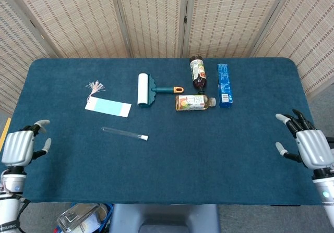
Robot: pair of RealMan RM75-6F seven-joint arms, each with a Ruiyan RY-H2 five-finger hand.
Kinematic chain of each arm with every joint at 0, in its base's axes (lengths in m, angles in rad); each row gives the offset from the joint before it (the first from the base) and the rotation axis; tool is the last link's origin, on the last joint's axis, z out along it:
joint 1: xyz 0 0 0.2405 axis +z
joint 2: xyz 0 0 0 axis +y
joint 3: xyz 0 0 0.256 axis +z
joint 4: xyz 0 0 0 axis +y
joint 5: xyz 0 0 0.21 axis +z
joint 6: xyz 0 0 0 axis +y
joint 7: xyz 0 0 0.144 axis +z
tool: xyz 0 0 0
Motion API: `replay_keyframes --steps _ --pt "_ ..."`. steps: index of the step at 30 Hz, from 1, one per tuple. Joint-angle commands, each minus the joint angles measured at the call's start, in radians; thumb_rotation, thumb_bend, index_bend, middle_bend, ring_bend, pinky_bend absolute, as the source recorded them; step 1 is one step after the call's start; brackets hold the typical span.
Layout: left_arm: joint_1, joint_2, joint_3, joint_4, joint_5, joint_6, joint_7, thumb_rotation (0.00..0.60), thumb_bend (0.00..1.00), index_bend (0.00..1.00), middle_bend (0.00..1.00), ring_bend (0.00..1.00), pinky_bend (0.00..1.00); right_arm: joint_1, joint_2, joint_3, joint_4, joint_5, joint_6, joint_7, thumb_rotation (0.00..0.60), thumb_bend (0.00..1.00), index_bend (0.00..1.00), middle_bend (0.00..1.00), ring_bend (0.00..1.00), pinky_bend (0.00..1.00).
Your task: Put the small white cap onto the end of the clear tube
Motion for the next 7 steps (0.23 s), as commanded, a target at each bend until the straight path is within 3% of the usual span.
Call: replay_keyframes --steps 1,7 --pt "0.070 0.019 0.033 -0.013 0.059 0.065 -0.023 0.600 0.38 0.27 0.44 0.41 0.50 -0.074 -0.043 -0.034 0.032 -0.031 0.078 0.005 0.600 0.31 0.15 0.19 0.04 0.19" --pt "0.139 0.034 0.069 -0.056 0.163 0.109 -0.027 0.600 0.38 0.29 0.44 0.41 0.46 -0.166 -0.079 -0.064 0.039 -0.055 0.170 0.002 0.600 0.31 0.15 0.16 0.02 0.13"
